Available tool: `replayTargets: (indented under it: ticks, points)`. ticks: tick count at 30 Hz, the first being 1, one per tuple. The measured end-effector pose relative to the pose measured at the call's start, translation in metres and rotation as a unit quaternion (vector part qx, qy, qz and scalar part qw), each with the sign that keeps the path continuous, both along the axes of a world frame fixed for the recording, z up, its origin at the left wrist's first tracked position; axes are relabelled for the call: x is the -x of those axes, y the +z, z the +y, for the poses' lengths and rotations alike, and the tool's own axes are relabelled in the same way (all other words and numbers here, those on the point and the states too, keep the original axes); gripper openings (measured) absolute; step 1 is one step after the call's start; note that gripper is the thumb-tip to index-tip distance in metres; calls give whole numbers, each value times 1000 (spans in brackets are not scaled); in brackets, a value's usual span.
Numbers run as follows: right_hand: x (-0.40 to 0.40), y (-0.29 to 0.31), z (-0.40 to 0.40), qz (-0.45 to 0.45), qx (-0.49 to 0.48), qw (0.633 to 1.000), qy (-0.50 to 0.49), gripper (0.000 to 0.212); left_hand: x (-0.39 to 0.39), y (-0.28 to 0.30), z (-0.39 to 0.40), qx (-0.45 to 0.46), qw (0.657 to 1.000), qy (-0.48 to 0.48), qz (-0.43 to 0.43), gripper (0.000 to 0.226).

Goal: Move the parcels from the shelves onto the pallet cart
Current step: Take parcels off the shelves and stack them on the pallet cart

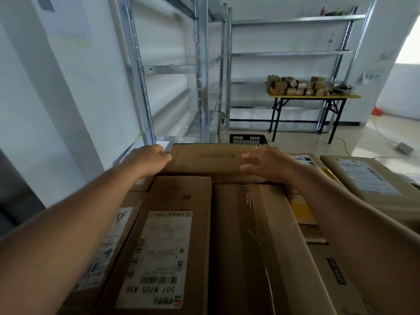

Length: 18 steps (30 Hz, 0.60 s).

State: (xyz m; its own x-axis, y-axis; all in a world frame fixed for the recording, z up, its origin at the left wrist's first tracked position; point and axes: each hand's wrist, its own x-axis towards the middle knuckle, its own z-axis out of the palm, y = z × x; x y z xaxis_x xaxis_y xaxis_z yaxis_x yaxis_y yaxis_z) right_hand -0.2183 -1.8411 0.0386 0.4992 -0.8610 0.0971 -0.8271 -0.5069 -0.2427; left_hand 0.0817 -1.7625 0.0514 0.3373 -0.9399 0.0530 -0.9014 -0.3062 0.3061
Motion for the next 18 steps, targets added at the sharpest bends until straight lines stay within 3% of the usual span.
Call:
replayTargets:
  ticks: [3,5,8,15,18]
  points:
    - [-6,-3,-1,40,3,999,-12,69,-25,-12,1,-61,990,50,-117,58]
    - [-11,-5,0,71,-11,997,1,75,-36,-21,-1,-122,982,35,-140,60]
    - [-15,-4,3,92,-31,995,11,82,-41,-27,-1,-152,983,13,-107,62]
    - [-9,-2,7,69,-17,997,32,71,-43,-27,-5,-112,989,-18,-95,54]
    - [-9,-3,9,67,-20,997,30,69,-40,-29,-12,-88,994,-41,-56,67]
